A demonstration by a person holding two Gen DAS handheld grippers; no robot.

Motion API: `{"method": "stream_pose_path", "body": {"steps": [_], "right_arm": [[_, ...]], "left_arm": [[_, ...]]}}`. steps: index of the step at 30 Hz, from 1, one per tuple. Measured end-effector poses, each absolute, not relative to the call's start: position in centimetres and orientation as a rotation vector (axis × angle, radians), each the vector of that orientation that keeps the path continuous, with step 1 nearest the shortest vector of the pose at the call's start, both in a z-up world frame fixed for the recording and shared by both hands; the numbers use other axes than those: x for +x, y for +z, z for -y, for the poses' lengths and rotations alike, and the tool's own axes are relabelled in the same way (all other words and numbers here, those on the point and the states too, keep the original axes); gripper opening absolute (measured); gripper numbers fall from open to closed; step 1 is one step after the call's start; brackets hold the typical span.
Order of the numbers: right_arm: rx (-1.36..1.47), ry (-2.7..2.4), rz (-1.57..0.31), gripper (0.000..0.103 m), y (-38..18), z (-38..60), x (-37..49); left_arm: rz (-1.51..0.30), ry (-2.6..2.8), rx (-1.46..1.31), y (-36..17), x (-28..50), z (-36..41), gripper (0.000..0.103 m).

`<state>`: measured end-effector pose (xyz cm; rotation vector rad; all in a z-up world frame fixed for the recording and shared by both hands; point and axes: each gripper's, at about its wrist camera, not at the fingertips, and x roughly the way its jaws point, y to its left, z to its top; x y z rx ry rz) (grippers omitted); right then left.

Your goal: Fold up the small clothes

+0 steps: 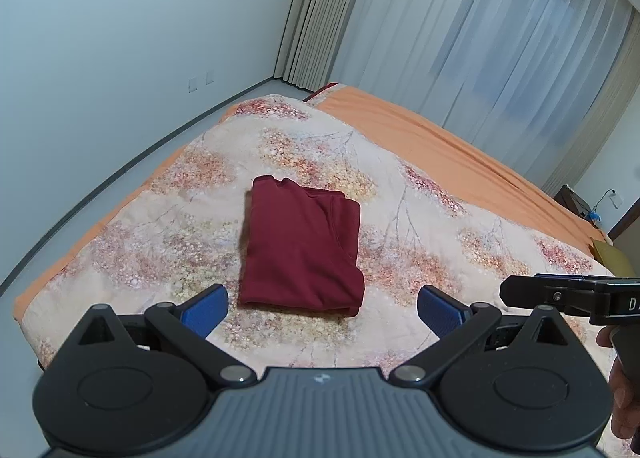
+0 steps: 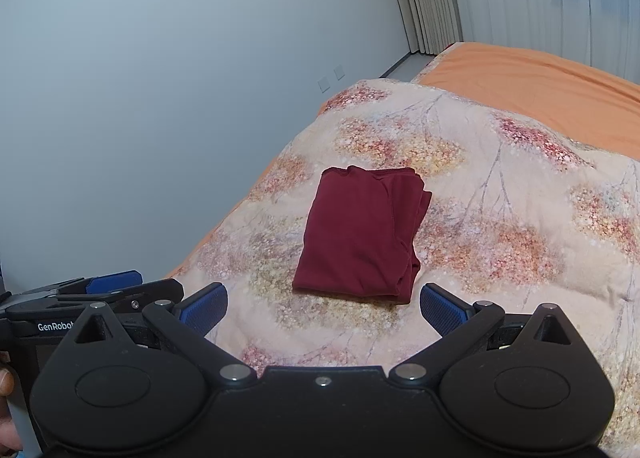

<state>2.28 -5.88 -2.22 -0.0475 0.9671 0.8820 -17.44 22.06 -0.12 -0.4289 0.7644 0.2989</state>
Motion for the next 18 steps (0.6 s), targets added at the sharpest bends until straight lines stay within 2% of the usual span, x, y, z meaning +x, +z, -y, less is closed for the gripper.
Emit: {"method": "stream_pose_path", "body": {"steps": [18], "right_arm": [[-0.049,0.892,-0.963,0.102,-2.24,5.82,2.20]], "left_arm": [[-0.763,0.302,-0.437,-0.01,-17.61,-22.32,0.103]]}}
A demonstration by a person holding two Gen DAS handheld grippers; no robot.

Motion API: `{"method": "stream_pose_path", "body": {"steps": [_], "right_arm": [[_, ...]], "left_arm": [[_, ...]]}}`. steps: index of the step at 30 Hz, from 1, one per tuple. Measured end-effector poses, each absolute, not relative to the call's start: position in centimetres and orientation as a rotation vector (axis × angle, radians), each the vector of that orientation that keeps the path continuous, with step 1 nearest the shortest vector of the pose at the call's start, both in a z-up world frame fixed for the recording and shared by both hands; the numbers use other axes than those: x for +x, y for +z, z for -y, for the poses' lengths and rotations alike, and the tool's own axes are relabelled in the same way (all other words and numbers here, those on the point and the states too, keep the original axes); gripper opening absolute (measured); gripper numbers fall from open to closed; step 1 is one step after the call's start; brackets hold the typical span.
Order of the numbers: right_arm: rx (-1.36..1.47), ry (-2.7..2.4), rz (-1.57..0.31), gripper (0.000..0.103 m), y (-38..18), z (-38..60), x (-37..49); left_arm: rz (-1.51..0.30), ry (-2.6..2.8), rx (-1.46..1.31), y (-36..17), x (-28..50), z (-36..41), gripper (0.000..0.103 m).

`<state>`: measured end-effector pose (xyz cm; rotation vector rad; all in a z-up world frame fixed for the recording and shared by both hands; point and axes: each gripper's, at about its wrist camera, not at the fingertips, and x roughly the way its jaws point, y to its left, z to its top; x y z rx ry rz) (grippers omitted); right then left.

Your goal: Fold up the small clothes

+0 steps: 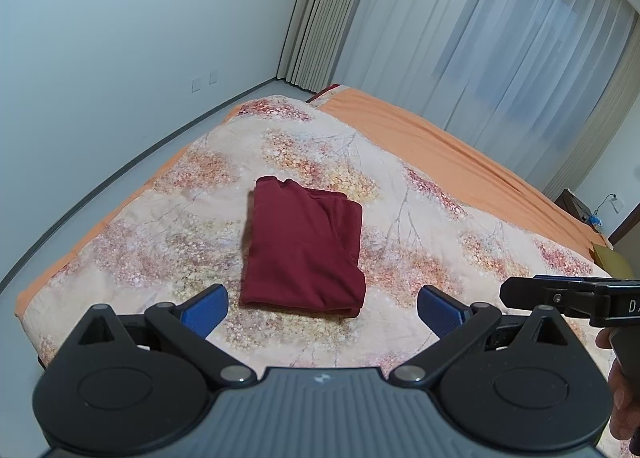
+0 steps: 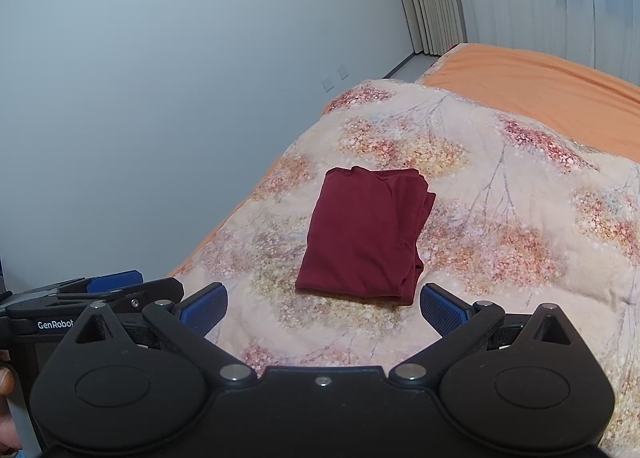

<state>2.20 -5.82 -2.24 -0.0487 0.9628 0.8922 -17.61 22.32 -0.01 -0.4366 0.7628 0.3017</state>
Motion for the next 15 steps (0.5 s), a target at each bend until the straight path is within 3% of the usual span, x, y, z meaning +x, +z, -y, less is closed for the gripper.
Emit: {"method": "stream_pose_path", "body": {"steps": [15], "right_arm": [[-0.047,0.892,-0.964,0.102,-2.23,5.90,2.25]], "left_arm": [[-0.764,0.300,-0.442,-0.08,-17.53,-22.29,0.103]]}}
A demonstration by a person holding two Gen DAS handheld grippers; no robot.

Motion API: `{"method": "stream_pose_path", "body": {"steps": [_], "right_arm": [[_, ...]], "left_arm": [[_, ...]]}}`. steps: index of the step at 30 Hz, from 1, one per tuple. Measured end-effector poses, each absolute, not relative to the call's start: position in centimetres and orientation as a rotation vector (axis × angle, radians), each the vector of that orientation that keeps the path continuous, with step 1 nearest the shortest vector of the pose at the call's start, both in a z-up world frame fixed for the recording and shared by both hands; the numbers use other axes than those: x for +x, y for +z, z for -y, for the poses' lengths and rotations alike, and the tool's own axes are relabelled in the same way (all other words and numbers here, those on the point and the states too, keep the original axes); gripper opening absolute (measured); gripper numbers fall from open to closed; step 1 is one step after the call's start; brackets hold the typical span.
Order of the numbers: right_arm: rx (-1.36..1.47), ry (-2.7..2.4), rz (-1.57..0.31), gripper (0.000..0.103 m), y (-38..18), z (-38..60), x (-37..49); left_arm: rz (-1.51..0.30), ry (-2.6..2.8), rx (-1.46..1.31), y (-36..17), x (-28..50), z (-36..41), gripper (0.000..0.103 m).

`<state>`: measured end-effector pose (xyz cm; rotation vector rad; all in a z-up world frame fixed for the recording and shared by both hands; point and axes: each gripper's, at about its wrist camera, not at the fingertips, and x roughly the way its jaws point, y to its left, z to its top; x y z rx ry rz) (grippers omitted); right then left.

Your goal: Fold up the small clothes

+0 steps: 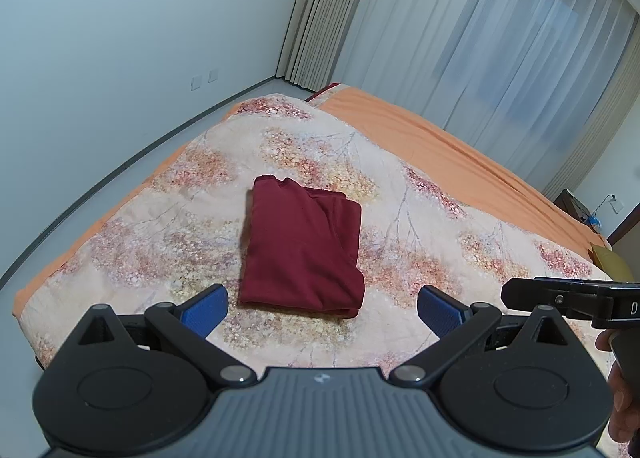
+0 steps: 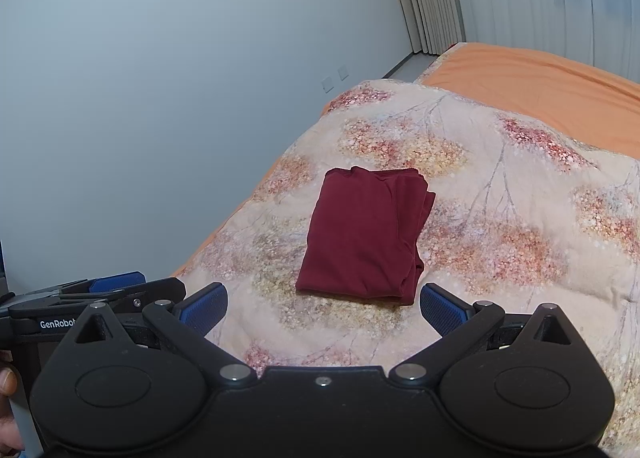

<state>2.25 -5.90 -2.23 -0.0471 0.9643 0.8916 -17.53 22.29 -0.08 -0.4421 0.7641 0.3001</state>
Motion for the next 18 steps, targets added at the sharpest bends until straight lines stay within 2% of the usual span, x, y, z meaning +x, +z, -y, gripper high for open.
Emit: {"method": "stream_pose_path", "body": {"steps": [18], "right_arm": [[-0.047,0.887,-0.968,0.102,-2.19,5.90,2.43]], "left_arm": [[-0.765,0.296,-0.452,-0.11,-17.27,-22.34,0.103]]}}
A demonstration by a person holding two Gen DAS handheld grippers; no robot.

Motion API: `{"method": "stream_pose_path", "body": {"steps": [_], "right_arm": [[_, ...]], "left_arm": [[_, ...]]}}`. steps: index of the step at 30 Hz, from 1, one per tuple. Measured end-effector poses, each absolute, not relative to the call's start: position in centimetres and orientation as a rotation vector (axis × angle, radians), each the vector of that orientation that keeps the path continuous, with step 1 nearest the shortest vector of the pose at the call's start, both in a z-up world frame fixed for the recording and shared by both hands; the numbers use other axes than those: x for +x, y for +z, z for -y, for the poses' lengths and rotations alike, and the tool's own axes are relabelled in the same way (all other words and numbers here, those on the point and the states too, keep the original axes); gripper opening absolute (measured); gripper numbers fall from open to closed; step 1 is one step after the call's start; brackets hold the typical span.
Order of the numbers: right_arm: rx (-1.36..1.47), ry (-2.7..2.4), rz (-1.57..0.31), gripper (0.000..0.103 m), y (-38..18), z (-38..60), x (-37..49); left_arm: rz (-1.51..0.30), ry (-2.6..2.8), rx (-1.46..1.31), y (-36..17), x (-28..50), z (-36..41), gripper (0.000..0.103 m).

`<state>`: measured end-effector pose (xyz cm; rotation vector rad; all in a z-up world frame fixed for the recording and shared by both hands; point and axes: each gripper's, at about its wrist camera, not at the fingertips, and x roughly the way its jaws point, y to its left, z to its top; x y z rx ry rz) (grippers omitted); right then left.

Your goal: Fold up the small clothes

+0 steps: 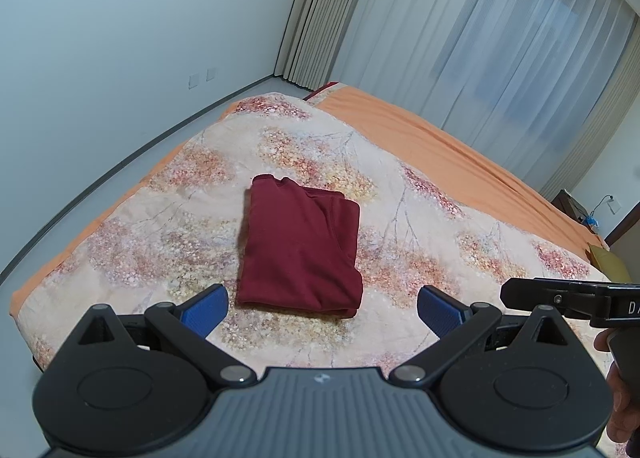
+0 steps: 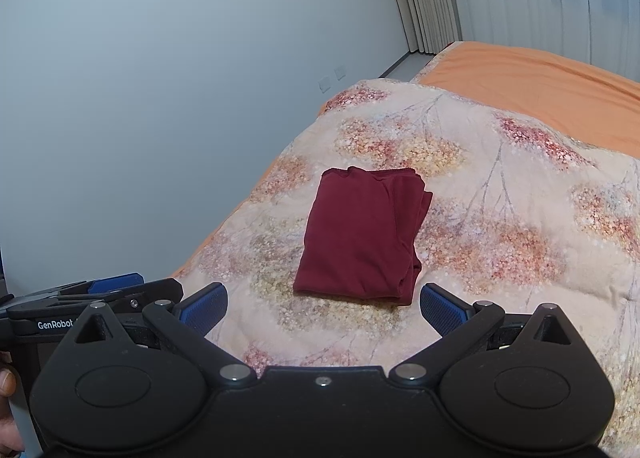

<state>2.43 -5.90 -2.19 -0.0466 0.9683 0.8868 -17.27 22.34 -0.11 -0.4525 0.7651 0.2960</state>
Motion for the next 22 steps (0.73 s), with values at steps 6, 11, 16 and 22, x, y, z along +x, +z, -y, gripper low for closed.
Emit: {"method": "stream_pose_path", "body": {"steps": [6,11,16,22], "right_arm": [[-0.046,0.885,-0.968,0.102,-2.2,5.9,2.4],[-0.046,0.885,-0.970,0.102,-2.2,5.8,2.4],[-0.044,0.884,-0.970,0.102,-2.2,5.8,2.4],[-0.042,0.878,-0.974,0.102,-2.3,5.9,2.5]], "left_arm": [[-0.765,0.291,-0.463,-0.2,-17.3,-22.5,0.103],[-0.753,0.292,-0.453,-0.2,-17.6,-22.1,0.103],[-0.702,0.293,-0.478,0.2,-18.2,-21.9,0.103],[-0.710,0.325,-0.445,0.3,-18.0,-21.8,0.103]]}}
